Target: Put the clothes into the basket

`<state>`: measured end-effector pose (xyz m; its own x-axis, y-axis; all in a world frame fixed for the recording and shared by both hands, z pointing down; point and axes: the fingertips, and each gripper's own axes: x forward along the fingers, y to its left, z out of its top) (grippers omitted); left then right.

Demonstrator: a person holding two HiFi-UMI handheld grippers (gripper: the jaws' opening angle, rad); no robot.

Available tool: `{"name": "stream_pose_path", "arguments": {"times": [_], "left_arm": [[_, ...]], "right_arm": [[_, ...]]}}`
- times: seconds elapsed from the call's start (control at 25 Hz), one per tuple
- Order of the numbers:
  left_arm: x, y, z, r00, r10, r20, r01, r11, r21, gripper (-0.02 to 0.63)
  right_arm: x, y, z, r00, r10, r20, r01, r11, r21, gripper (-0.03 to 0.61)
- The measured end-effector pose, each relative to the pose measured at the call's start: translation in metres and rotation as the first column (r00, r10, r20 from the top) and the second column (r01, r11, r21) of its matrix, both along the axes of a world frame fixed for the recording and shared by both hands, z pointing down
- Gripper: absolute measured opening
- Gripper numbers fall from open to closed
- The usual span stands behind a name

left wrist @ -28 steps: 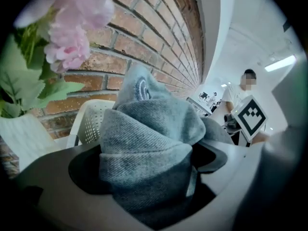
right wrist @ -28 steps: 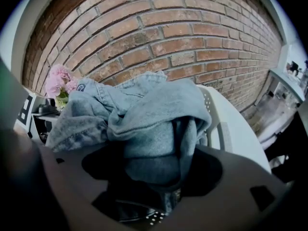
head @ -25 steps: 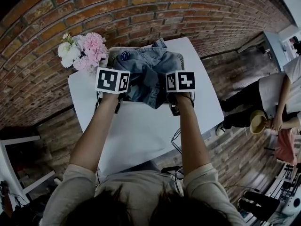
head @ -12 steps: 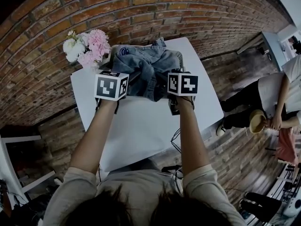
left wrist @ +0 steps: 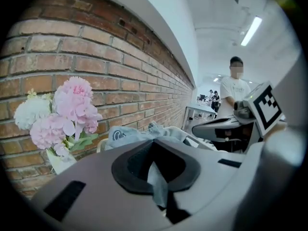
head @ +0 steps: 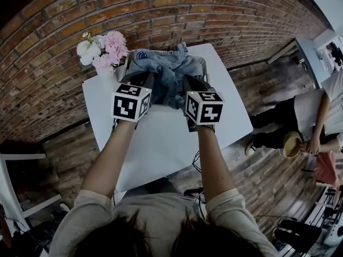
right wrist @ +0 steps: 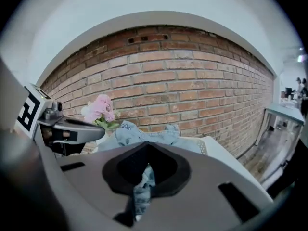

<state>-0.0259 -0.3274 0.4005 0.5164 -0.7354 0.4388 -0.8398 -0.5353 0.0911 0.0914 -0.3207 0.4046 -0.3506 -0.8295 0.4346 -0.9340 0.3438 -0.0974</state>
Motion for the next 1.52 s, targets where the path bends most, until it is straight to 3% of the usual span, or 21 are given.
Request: {"name": "stream_pose_path", "arguments": {"times": [0.32, 0.56, 0.84, 1.04, 1.32, 1.52], "left_arm": [[0.012, 0.048, -0.042, 1.000, -0.006, -0.006, 0.007, 0.985, 0.173, 0.008], [0.014, 0.100, -0.075, 1.000, 0.012, -0.011, -0.008, 0.965, 0.263, 0.008], [0.014, 0.146, -0.094, 0.999, 0.028, -0.015, -0.022, 0.947, 0.321, 0.008], [0.015, 0.172, -0.107, 0.999, 0.035, -0.028, -0.023, 0.937, 0.350, 0.008], [0.015, 0.208, -0.118, 0.998, 0.038, -0.050, -0.017, 0.927, 0.375, 0.008], [0.011, 0.227, -0.114, 0.997, 0.026, -0.071, 0.001, 0.933, 0.359, 0.008]], "right_arm": [[-0.019, 0.044, -0.050, 1.000, 0.009, -0.012, -0.007, 0.983, 0.184, 0.006], [-0.033, 0.090, -0.079, 1.000, 0.014, 0.003, -0.014, 0.966, 0.259, 0.006], [-0.048, 0.140, -0.097, 0.999, -0.008, -0.048, 0.023, 0.950, 0.312, 0.006], [-0.055, 0.168, -0.110, 0.999, -0.036, -0.010, 0.037, 0.939, 0.341, 0.006], [-0.050, 0.201, -0.131, 0.999, -0.020, -0.047, 0.037, 0.918, 0.394, 0.006], [-0.048, 0.226, -0.126, 0.997, -0.040, -0.062, 0.060, 0.930, 0.363, 0.005]]}}
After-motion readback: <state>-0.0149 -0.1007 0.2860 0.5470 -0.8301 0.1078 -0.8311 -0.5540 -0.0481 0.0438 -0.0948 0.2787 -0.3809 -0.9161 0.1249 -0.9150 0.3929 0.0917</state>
